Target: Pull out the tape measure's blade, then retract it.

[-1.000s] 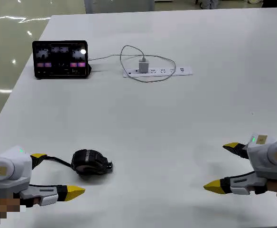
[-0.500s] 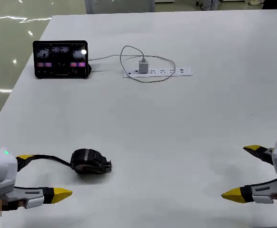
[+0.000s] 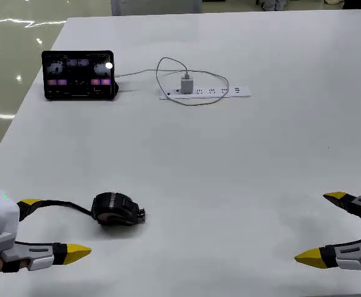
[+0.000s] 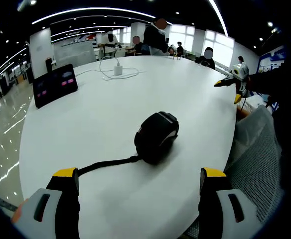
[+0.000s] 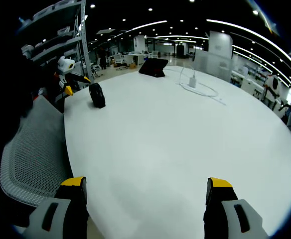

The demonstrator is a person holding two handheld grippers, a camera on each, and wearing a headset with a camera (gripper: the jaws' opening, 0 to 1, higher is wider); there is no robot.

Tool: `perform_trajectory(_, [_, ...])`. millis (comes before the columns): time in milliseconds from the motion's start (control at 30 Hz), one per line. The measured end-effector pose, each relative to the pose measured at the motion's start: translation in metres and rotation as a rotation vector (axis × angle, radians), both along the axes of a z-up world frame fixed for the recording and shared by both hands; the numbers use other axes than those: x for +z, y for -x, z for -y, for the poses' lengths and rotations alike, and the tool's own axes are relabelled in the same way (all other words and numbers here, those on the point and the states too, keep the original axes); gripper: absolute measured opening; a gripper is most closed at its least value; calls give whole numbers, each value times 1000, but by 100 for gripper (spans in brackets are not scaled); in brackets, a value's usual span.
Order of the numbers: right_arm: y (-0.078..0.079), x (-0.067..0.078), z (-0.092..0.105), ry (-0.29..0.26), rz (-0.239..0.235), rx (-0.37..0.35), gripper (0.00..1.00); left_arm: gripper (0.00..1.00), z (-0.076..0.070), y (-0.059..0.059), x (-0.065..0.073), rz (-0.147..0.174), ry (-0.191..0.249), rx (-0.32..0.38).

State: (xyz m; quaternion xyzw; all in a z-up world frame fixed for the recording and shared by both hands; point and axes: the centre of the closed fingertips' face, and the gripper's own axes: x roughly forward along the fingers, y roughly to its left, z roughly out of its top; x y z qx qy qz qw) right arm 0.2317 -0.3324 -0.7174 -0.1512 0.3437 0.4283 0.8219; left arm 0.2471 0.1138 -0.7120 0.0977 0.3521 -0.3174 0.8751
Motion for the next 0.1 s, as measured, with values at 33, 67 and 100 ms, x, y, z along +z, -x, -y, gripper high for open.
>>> perform_trajectory(33, [0,0,0,0,0,1,99,99,-1,0,0,0,0,1])
perform_trajectory(67, [0,0,0,3,1,3,99,99,-1,0,0,-1,1,3])
perform_trajectory(100, [-1,0,0,4,2,4,99,99,-2,1,0,-1,0,5])
